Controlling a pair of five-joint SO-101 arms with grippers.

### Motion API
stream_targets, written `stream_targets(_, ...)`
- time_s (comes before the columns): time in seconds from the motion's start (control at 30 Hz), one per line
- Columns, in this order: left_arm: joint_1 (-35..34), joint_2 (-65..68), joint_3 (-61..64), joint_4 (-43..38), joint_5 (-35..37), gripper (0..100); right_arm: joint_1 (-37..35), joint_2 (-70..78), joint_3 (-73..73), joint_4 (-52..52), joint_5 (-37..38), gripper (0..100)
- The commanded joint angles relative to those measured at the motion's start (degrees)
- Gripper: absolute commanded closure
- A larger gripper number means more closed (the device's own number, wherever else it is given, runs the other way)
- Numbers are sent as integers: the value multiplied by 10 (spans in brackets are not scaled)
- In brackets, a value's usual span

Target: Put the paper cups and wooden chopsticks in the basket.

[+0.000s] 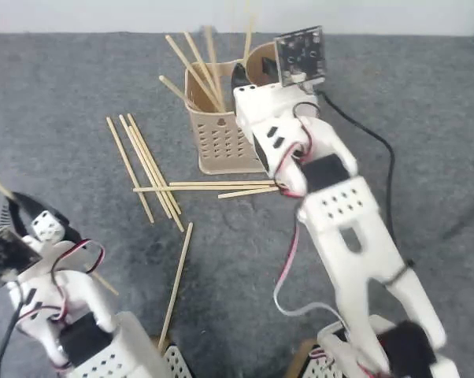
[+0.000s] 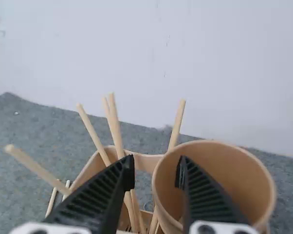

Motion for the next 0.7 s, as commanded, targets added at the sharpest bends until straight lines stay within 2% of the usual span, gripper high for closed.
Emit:
stream_targets(0.0,0,-3,-7,-14,4,988,9,-118,-37,94,-11,846)
stream_targets(0.13,10,-3,-13,-45,2,988,22,-209,-35,280,-65,847)
stream_targets(0.3,49,-4,-15,-90,-51,988,45,-259,16,472,-47,847)
stream_targets(0.5,91,-4,-15,-144,-57,988,138,-284,144,520,-39,847)
stream_targets(0.67,141,-4,-11,-256,-57,988,178,-305,278,502,-39,848)
